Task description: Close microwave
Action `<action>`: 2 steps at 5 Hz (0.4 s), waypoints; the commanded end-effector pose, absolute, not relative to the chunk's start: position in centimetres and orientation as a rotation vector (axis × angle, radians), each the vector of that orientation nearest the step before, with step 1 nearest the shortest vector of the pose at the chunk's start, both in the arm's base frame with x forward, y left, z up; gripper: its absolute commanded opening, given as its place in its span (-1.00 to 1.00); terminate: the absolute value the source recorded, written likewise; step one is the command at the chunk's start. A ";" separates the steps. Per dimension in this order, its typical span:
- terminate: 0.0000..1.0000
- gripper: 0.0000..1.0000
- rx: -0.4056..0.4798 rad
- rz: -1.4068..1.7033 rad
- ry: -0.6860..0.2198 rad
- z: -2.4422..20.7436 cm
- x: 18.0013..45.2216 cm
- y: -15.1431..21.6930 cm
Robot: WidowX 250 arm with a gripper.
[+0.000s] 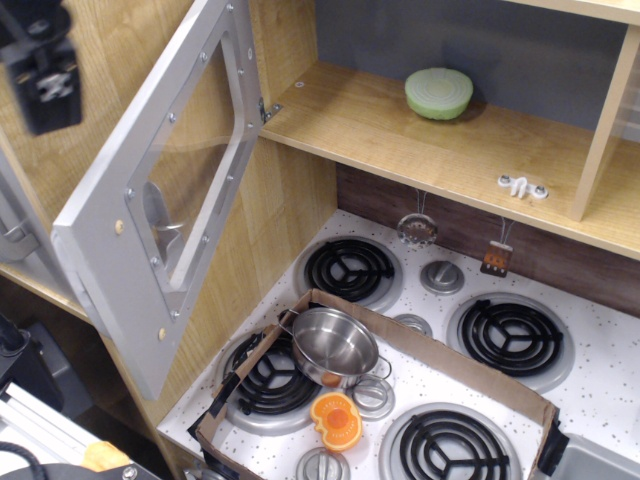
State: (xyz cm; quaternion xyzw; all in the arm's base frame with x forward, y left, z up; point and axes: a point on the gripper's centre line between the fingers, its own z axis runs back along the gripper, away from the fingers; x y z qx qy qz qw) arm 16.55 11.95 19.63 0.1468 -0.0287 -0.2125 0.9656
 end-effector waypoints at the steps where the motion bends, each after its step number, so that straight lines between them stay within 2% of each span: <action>1: -1.00 1.00 0.308 -0.425 -0.084 17.6 16.0 14.4; 2: -1.00 1.00 0.274 -0.399 -0.135 16.0 16.2 14.1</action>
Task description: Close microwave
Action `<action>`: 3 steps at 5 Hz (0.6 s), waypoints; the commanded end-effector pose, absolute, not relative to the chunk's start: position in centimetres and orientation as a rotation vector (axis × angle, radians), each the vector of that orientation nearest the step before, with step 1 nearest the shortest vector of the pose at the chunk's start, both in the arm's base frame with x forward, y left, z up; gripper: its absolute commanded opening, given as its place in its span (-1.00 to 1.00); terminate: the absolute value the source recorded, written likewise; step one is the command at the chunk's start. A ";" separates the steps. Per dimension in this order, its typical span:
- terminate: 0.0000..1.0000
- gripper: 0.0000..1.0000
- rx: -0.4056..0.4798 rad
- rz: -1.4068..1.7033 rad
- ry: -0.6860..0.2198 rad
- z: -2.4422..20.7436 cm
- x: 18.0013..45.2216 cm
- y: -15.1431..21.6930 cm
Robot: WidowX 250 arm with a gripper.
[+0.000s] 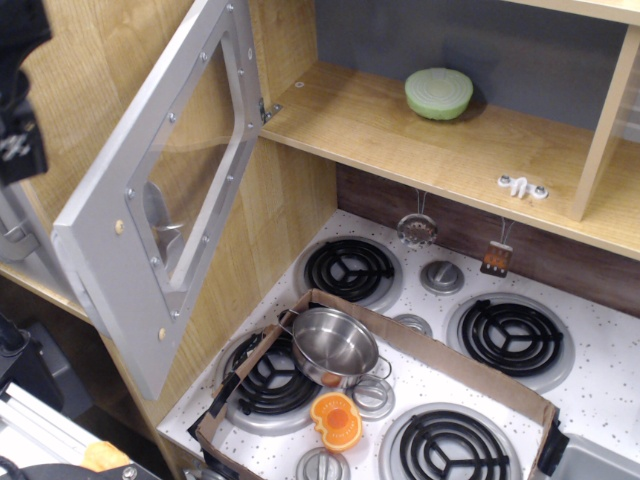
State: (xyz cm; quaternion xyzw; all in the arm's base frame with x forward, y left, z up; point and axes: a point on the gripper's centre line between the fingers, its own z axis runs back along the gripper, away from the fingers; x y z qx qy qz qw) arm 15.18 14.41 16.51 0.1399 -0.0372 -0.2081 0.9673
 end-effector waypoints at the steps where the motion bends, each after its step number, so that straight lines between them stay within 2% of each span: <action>1: -1.00 1.00 0.255 -0.400 -0.234 15.2 17.7 12.9; 3: -1.00 1.00 0.241 -0.406 -0.291 14.8 22.4 8.4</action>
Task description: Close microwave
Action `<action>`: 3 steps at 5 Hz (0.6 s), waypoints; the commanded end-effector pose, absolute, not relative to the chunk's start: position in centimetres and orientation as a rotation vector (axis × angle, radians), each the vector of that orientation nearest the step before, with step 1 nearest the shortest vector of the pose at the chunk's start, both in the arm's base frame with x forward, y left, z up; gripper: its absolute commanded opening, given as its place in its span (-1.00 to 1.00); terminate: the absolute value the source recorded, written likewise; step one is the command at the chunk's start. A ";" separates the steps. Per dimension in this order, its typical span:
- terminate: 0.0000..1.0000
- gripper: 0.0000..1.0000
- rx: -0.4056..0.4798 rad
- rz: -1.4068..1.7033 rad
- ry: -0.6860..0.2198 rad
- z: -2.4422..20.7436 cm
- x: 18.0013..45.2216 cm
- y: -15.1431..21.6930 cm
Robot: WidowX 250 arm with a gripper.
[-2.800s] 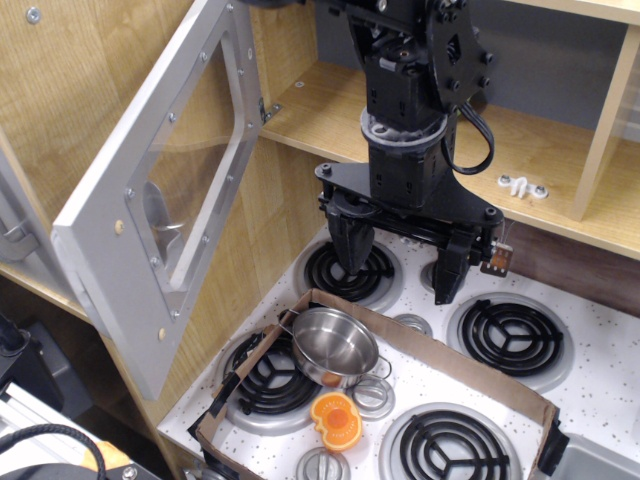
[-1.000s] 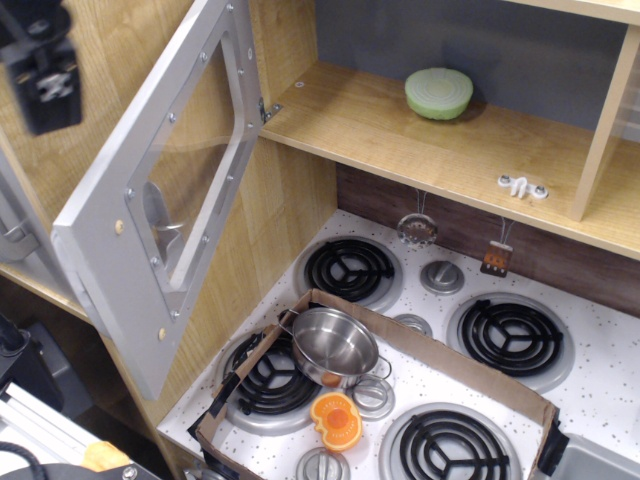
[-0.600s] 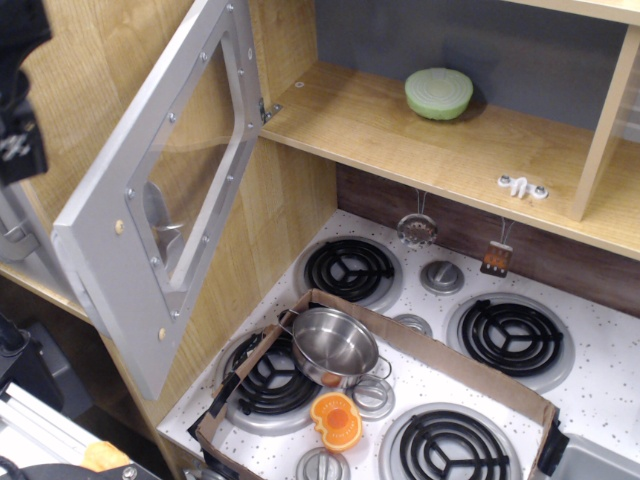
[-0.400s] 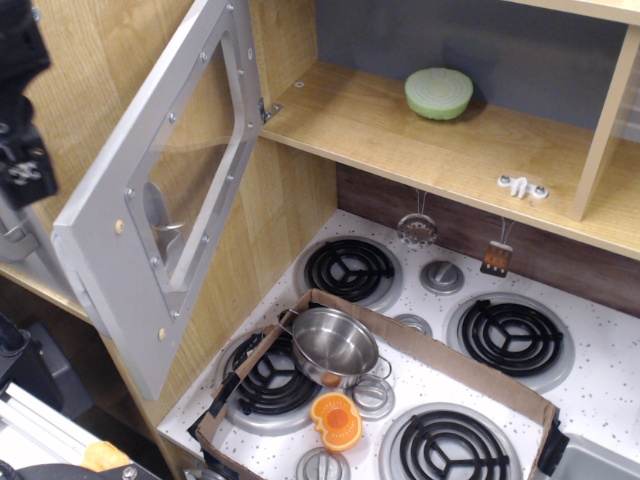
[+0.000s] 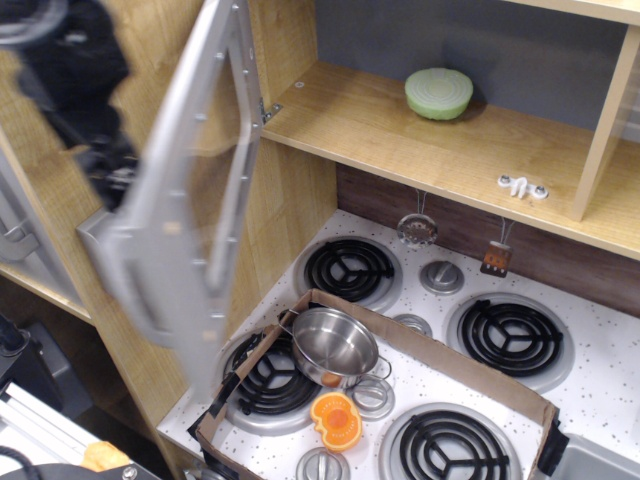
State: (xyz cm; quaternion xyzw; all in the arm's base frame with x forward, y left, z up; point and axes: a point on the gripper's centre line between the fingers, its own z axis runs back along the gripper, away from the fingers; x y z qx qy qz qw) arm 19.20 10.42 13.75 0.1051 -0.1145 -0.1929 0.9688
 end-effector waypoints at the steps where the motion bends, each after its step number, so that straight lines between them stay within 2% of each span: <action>1: -1.00 1.00 0.205 -0.424 -0.280 14.7 25.2 5.9; 2: -1.00 1.00 0.183 -0.450 -0.312 15.1 27.6 3.7; 3: -1.00 1.00 0.201 -0.465 -0.392 15.6 30.8 2.0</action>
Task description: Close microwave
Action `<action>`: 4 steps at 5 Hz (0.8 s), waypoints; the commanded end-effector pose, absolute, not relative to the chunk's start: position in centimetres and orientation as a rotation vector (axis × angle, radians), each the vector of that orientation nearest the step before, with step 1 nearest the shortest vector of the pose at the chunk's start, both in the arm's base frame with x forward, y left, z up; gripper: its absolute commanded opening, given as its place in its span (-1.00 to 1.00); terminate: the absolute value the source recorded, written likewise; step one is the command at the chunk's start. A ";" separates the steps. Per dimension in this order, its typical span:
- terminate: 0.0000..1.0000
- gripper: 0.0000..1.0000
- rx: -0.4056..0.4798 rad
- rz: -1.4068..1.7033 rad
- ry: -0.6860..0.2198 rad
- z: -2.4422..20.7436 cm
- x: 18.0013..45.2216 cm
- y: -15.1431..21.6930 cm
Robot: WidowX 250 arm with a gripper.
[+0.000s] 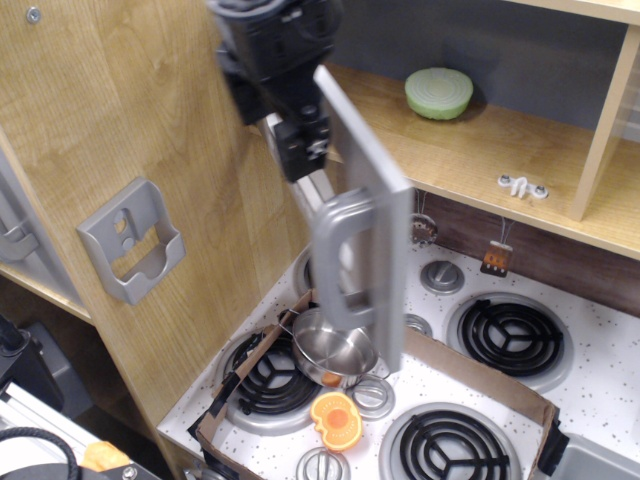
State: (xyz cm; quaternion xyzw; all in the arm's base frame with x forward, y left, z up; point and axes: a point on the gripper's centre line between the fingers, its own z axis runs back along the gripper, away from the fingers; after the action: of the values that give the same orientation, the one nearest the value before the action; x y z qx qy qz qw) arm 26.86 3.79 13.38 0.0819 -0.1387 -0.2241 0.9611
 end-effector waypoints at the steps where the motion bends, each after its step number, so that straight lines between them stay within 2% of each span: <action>1: -1.00 1.00 0.196 -0.489 -0.399 15.8 32.6 0.9; 4: -1.00 1.00 0.266 -0.554 -0.540 17.2 36.8 -0.9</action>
State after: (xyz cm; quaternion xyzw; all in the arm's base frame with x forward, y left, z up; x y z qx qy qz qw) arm 36.12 -0.16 14.51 0.1218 -0.2380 -0.2711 0.9247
